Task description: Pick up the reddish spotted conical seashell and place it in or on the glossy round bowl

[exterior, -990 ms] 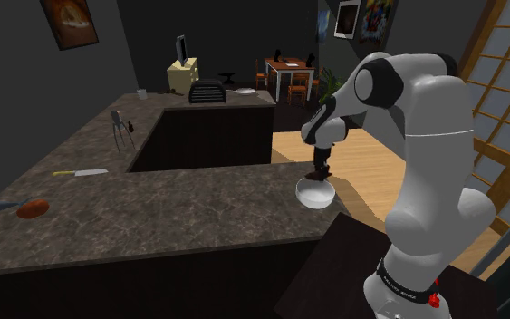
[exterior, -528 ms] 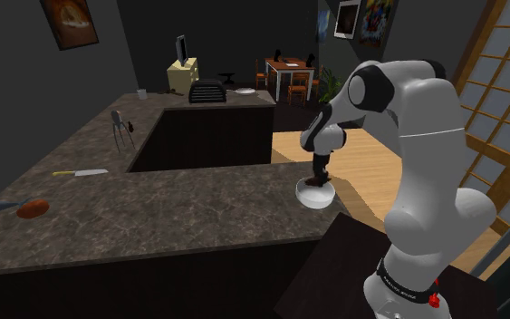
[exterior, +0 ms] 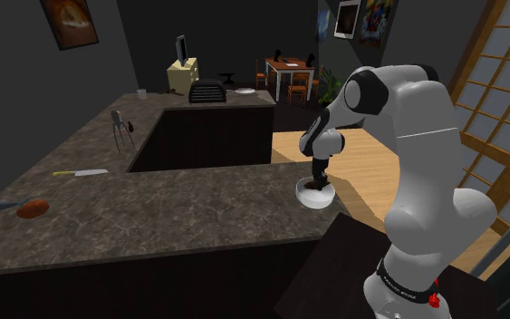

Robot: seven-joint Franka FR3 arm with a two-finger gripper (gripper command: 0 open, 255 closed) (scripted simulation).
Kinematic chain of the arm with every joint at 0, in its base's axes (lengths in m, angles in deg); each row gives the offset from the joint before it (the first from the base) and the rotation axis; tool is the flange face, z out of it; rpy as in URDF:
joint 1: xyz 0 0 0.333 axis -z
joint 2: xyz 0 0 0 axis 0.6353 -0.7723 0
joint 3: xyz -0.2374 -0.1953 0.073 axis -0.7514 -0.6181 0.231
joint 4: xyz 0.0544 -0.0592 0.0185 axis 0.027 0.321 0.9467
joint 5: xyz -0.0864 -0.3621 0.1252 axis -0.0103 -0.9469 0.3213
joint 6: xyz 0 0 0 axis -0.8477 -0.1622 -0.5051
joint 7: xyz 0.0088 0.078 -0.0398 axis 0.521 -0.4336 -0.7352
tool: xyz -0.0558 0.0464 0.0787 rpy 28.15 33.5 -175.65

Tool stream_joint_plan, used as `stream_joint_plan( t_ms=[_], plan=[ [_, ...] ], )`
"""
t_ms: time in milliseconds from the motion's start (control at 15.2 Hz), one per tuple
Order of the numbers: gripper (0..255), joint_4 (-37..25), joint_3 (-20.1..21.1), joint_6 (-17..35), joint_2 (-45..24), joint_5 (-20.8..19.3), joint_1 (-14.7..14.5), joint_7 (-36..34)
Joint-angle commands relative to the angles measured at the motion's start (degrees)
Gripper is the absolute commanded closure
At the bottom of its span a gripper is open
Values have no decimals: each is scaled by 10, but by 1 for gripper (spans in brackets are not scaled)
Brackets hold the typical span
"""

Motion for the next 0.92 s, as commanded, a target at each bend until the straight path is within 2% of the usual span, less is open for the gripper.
stream_joint_plan(
  t_ms=[0,132,198,528,792,858],
  plan=[
    [255,0,0,0,0,0,0,0],
    [255,0,0,0,0,0,0,0],
    [0,0,0,0,0,0,0,0],
    [0,0,0,0,0,0,0,0],
    [0,-2,-12,-57,56,-16,-10,-11],
    [0,-2,-12,-57,56,-16,-10,-11]
  ],
)
